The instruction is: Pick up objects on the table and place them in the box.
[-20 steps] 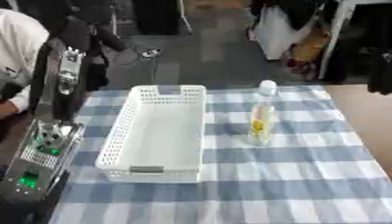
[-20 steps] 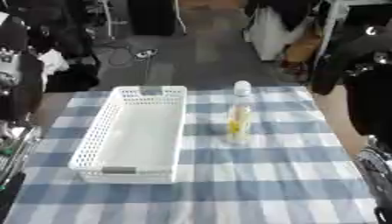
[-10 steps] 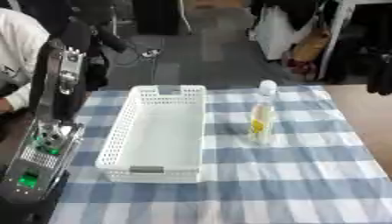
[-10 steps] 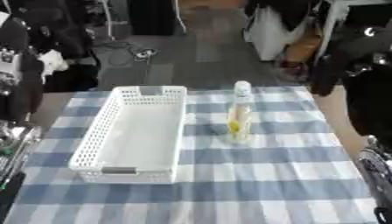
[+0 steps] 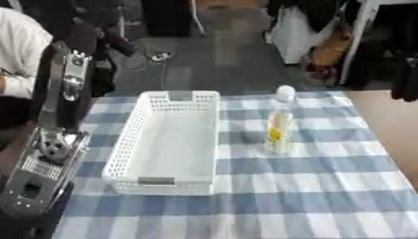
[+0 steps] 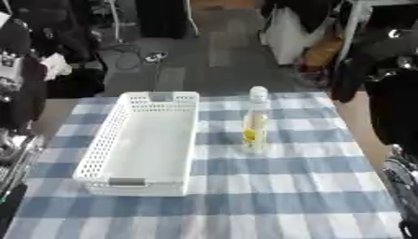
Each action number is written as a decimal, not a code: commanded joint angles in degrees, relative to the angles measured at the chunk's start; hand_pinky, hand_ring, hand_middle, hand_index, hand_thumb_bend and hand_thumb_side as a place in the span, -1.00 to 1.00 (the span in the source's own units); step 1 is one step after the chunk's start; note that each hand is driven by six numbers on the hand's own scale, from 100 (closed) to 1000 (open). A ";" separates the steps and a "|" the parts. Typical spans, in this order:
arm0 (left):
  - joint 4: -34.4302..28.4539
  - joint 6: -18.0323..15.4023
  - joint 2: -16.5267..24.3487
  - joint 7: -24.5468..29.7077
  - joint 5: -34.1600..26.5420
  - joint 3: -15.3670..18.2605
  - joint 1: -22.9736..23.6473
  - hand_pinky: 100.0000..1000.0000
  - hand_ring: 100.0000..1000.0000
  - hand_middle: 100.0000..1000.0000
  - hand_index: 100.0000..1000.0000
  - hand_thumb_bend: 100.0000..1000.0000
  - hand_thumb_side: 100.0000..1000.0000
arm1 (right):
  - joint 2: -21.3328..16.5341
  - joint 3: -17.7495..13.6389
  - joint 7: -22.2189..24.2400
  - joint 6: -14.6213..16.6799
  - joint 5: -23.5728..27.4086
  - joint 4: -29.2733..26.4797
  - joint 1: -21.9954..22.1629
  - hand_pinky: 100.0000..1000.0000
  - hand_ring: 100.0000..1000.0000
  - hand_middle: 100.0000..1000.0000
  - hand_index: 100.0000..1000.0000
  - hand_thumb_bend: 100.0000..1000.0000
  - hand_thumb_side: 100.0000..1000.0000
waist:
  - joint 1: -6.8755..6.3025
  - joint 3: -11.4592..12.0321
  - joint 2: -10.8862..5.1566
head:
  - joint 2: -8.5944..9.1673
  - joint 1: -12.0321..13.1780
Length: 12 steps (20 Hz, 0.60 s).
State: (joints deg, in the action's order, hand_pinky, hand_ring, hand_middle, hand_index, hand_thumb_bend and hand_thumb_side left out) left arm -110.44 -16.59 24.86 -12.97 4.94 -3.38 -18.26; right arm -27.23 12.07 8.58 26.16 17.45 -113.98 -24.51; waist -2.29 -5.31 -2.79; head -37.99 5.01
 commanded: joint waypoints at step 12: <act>-0.28 0.22 1.13 0.74 -0.02 0.19 -0.57 -0.12 -0.20 0.57 0.49 -0.64 0.94 | -11.79 1.27 6.12 -10.22 -15.79 -0.61 -4.89 0.82 0.42 0.47 0.83 -0.77 1.00 | 0.87 1.32 -1.56 | 1.66 -3.25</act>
State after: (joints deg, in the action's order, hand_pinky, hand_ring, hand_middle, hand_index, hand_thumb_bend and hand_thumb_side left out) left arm -110.39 -16.32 24.88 -12.51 4.92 -3.41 -18.26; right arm -36.54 13.34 14.01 17.40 3.28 -113.98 -28.08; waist -1.57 -4.09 -3.84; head -37.05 2.66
